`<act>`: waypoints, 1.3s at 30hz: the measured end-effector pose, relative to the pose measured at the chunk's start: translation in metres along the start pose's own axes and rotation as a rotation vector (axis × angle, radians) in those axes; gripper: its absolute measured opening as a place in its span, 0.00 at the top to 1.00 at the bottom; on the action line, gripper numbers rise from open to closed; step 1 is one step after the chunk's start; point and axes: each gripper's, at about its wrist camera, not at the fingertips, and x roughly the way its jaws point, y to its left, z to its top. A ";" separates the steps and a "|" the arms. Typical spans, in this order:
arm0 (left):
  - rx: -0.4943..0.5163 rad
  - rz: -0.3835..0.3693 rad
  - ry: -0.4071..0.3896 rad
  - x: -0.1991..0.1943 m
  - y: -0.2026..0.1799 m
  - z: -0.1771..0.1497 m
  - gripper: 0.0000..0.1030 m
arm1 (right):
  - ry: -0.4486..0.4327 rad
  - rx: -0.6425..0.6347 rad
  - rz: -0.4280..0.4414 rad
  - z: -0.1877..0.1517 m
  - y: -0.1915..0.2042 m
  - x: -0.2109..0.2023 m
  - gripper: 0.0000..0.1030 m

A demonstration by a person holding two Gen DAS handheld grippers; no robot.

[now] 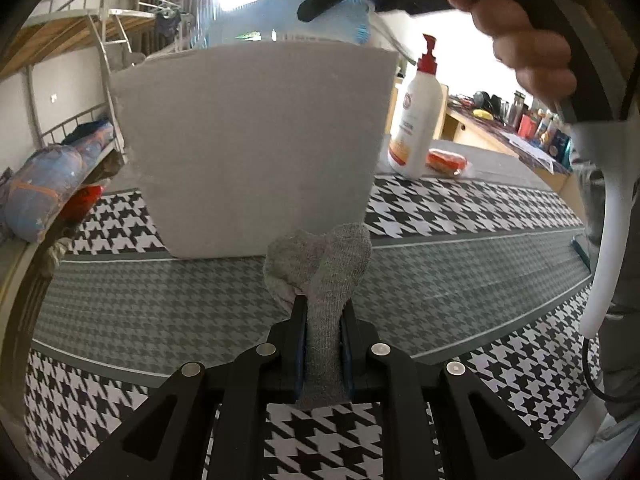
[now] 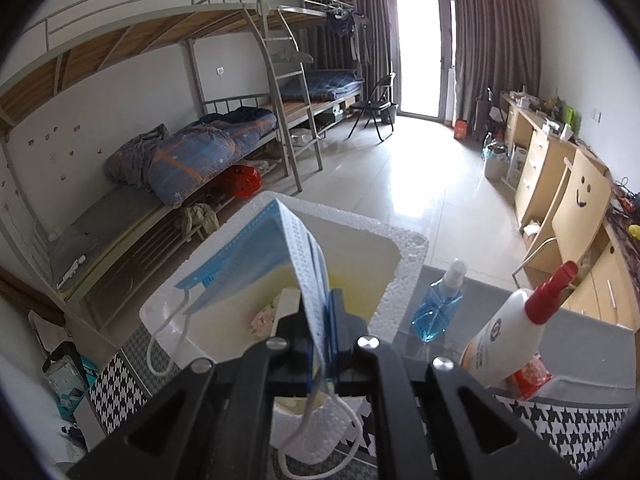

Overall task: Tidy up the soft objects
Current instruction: 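Lower the blue mask into the foam box and open the right tool, then carry the grey cloth with the left tool and drop it into the foam box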

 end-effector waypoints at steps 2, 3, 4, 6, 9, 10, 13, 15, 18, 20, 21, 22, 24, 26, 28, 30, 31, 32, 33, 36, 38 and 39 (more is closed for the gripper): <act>-0.008 0.003 -0.006 0.000 0.002 0.001 0.85 | 0.005 -0.004 0.000 0.000 0.000 -0.001 0.60; -0.012 0.005 -0.009 -0.001 0.004 0.002 0.85 | 0.005 -0.004 0.007 -0.001 0.001 -0.002 0.51; -0.015 0.005 -0.012 -0.002 0.004 0.003 0.85 | -0.008 0.001 0.014 -0.001 0.000 -0.005 0.36; -0.019 0.006 -0.023 -0.006 0.007 0.005 0.85 | -0.031 0.006 0.009 -0.002 0.002 -0.010 0.29; -0.028 0.008 -0.049 -0.014 0.011 0.010 0.85 | -0.036 0.006 0.010 -0.002 0.001 -0.014 0.29; -0.030 0.011 -0.059 -0.017 0.012 0.012 0.85 | -0.038 0.005 0.007 -0.003 0.001 -0.015 0.29; -0.027 0.015 -0.083 -0.025 0.014 0.017 0.85 | -0.052 0.012 -0.006 -0.005 -0.002 -0.020 0.28; -0.015 0.023 -0.100 -0.030 0.013 0.021 0.85 | -0.058 0.018 -0.012 -0.005 -0.003 -0.021 0.27; -0.004 0.022 -0.125 -0.037 0.012 0.026 0.85 | -0.076 0.017 -0.016 -0.009 -0.002 -0.028 0.18; -0.002 0.022 -0.139 -0.042 0.012 0.028 0.85 | -0.098 0.010 -0.030 -0.009 0.000 -0.033 0.17; -0.001 0.025 -0.150 -0.044 0.013 0.030 0.85 | -0.104 0.009 -0.033 -0.009 0.000 -0.035 0.17; -0.003 0.028 -0.157 -0.047 0.014 0.031 0.85 | -0.107 0.008 -0.032 -0.010 0.001 -0.037 0.16; -0.007 0.033 -0.171 -0.051 0.016 0.035 0.85 | -0.112 0.005 -0.032 -0.011 0.002 -0.040 0.15; -0.008 0.035 -0.184 -0.055 0.017 0.037 0.85 | -0.116 0.001 -0.036 -0.012 0.002 -0.041 0.15; -0.009 0.031 -0.196 -0.058 0.018 0.040 0.85 | -0.117 -0.002 -0.037 -0.013 0.001 -0.042 0.14; -0.004 0.032 -0.210 -0.062 0.018 0.043 0.85 | -0.120 -0.003 -0.039 -0.015 0.002 -0.044 0.14; -0.003 0.033 -0.214 -0.063 0.018 0.044 0.85 | -0.121 -0.003 -0.039 -0.017 0.001 -0.045 0.14; -0.003 0.032 -0.220 -0.064 0.018 0.046 0.85 | -0.123 -0.005 -0.039 -0.019 0.001 -0.047 0.14; -0.002 0.032 -0.228 -0.065 0.018 0.048 0.85 | -0.125 -0.007 -0.039 -0.021 0.000 -0.049 0.14; 0.004 0.036 -0.244 -0.069 0.019 0.052 0.85 | -0.136 -0.007 -0.040 -0.024 0.000 -0.054 0.14; 0.003 0.038 -0.256 -0.073 0.019 0.055 0.85 | -0.140 -0.012 -0.043 -0.026 0.001 -0.057 0.14; 0.005 0.039 -0.262 -0.074 0.019 0.057 0.85 | -0.143 -0.016 -0.047 -0.027 0.002 -0.058 0.14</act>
